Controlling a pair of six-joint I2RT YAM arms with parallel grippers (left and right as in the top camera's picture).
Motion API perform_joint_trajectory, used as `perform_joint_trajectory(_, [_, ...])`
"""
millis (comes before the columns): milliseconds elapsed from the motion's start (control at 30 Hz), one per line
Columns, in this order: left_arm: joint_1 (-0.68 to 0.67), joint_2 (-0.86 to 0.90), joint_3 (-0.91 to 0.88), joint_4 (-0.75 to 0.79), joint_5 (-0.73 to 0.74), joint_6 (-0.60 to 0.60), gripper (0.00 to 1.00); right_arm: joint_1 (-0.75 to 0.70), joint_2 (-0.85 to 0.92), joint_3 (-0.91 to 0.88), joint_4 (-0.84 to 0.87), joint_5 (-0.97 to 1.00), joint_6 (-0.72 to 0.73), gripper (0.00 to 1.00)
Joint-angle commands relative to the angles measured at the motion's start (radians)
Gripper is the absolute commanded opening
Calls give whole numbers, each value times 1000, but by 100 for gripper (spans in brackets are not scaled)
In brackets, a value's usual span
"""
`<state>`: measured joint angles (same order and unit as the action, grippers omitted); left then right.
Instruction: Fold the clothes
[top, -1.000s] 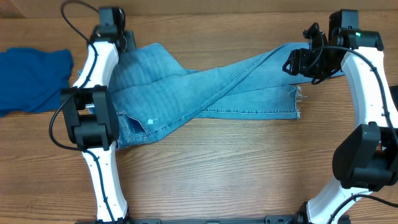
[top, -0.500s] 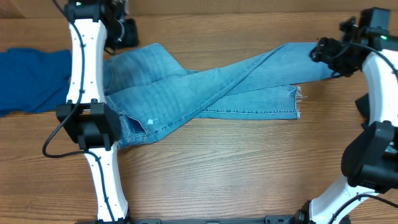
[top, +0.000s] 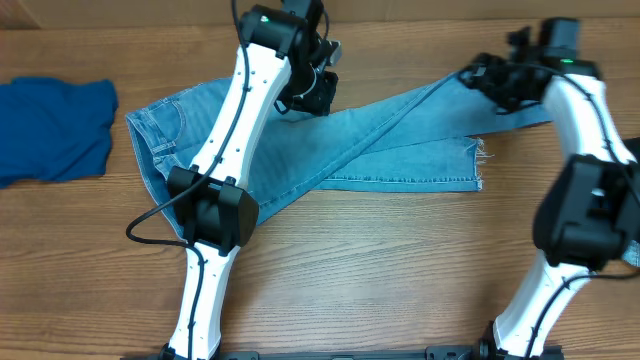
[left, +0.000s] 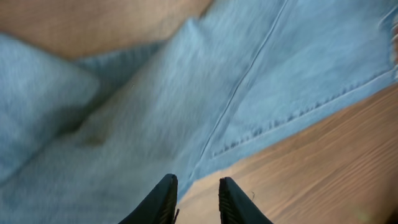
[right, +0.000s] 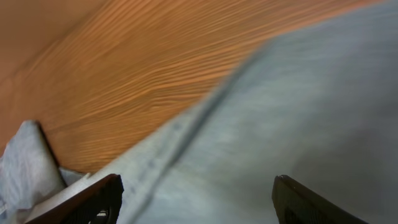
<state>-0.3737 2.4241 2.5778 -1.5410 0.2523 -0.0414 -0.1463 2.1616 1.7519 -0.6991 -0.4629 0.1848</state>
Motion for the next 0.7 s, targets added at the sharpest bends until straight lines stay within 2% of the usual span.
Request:
perform_joint_trajectory(0, [10, -12, 17, -41, -53, -13, 24, 99, 43, 8, 61, 43, 119, 80])
perform_joint_trajectory(233, [14, -15, 17, -109, -53, -37, 22, 194, 123, 8, 191, 184, 286, 80])
perform_joint_trajectory(400, [14, -27, 17, -138, -55, -36, 21, 185, 129, 9, 182, 227, 269, 79])
perform_joint_trajectory(567, [15, -37, 17, -117, -109, -32, 22, 143, 128, 10, 180, 146, 180, 80])
perform_joint_trajectory(667, [20, -37, 17, -103, -135, -33, 22, 126, 128, 10, 178, 147, 181, 80])
